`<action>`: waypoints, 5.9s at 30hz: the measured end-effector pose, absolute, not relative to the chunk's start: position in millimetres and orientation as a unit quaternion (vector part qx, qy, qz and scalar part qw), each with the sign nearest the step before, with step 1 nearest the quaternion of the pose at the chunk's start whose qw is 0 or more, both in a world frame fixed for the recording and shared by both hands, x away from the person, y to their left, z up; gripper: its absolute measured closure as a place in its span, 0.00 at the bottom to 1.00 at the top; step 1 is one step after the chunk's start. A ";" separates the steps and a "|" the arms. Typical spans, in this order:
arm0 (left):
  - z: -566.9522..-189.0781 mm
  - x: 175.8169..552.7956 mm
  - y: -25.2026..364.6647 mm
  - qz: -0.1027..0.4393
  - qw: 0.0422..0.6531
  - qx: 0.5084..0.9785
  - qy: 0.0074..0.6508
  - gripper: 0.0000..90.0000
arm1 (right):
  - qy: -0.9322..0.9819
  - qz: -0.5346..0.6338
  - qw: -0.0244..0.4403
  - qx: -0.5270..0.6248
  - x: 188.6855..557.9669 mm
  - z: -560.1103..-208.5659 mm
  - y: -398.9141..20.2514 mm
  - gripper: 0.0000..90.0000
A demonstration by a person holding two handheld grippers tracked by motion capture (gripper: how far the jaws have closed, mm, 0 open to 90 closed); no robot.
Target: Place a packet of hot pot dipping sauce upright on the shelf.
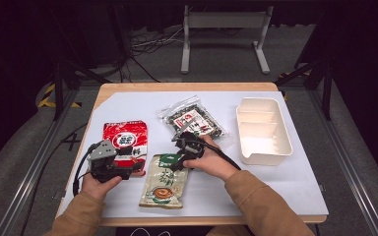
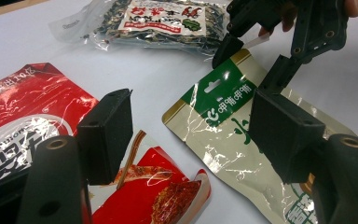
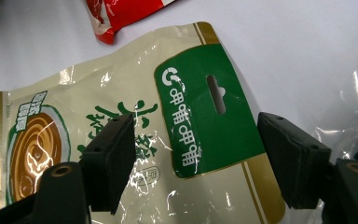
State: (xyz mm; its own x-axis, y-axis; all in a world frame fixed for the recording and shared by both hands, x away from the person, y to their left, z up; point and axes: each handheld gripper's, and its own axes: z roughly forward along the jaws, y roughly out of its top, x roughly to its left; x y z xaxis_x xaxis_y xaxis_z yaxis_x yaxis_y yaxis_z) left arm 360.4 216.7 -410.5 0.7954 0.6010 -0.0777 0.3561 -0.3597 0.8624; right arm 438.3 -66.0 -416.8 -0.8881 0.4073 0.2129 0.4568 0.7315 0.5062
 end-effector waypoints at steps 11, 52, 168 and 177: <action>-410.8 361.2 216.2 0.131 0.481 0.817 0.290 0.34 | -0.930 -0.288 0.049 -0.223 431.5 -405.7 -69.7 0.49; -411.3 361.2 216.2 0.132 0.479 0.817 0.294 0.34 | -0.961 -0.231 0.031 -0.150 417.0 -400.4 -64.0 0.99; -410.5 363.9 231.6 0.154 0.494 0.792 0.326 0.34 | -0.922 -0.253 -0.203 -0.213 426.0 -196.0 -242.1 0.99; -411.9 359.5 236.6 0.157 0.492 0.789 0.334 0.34 | -0.918 -0.250 -0.214 -0.220 440.1 -192.1 -259.4 0.99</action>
